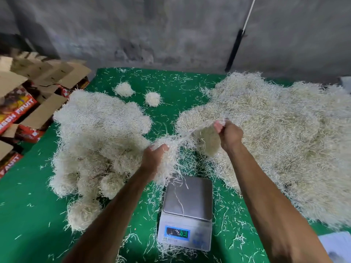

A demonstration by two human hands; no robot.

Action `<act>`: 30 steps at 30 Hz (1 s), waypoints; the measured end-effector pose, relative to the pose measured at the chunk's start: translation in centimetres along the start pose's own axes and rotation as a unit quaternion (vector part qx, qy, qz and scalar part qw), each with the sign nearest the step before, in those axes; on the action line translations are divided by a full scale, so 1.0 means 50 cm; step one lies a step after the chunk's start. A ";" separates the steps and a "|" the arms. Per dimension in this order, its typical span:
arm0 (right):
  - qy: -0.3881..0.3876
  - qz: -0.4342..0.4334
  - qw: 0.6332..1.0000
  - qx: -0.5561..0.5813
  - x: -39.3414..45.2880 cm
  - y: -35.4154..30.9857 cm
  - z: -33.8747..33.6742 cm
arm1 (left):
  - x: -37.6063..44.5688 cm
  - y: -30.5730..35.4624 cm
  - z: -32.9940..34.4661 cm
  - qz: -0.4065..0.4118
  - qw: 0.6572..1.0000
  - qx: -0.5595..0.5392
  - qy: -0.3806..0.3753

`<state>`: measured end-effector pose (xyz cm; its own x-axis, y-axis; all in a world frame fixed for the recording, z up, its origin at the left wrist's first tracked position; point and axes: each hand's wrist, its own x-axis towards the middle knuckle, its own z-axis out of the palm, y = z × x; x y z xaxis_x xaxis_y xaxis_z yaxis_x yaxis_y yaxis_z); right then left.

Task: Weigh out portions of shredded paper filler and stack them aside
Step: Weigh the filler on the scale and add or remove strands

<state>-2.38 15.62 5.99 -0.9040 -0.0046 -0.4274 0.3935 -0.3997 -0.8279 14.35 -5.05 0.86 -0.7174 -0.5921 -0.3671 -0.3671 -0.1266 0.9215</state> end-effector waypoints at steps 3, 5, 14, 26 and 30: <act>-0.062 0.015 0.998 -0.002 -0.015 -0.007 -0.019 | 0.007 0.004 -0.010 0.002 1.000 -0.011 0.022; -0.124 -0.014 0.980 -0.156 -0.041 0.017 -0.014 | 0.001 0.017 0.000 0.002 1.000 -0.003 -0.023; -0.270 -0.061 0.866 -0.416 -0.100 0.064 0.002 | -0.013 0.074 0.054 -0.008 0.991 0.090 -0.094; 0.031 -0.145 0.925 -0.351 0.046 -0.049 -0.058 | -0.033 0.075 0.047 0.005 0.999 0.031 -0.035; 0.103 -0.181 0.903 -0.376 0.089 -0.075 -0.101 | -0.030 0.057 0.036 0.007 1.000 0.010 -0.012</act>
<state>-7.05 21.72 5.34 -0.9765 0.2028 -0.0732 0.1498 0.3942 -0.9067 13.32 -3.09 3.80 -0.7368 -0.5743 -0.3567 -0.3682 -0.1016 0.9242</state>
